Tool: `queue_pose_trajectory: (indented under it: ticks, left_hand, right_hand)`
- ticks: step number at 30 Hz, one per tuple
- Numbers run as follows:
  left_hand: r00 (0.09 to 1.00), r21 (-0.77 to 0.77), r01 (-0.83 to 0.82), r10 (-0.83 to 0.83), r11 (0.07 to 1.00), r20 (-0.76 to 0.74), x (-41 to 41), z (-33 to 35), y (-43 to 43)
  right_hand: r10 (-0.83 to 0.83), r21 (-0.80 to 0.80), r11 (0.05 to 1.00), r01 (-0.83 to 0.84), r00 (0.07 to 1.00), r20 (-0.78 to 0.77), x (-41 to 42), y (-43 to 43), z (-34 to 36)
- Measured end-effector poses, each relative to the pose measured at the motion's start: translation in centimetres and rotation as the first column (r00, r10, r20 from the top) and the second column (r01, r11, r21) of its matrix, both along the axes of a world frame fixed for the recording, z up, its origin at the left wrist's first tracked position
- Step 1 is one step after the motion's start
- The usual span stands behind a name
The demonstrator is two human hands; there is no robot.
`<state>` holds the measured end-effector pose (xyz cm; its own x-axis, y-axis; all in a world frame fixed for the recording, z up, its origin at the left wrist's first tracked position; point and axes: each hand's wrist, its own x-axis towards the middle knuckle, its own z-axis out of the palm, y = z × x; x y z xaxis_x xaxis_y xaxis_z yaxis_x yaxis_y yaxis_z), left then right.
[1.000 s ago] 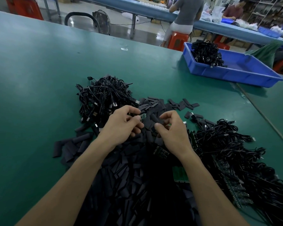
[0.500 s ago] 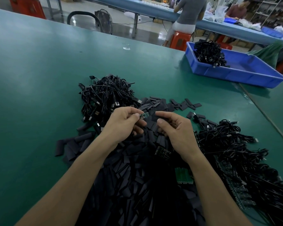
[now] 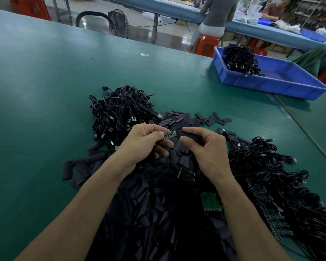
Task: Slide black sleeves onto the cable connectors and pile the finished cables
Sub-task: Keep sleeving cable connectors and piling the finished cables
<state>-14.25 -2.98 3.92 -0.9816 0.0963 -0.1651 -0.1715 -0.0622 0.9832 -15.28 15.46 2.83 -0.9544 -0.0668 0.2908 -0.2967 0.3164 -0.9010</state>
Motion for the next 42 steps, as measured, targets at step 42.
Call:
queue_pose_trajectory:
  ticks: [42]
  left_hand:
    - [0.995,-0.013,0.099,-0.098,0.995,0.028,-0.3,-0.5,-1.0]
  right_hand:
    - [0.192,0.063,0.978,-0.197,0.978,0.08,-0.5,1.0,1.4]
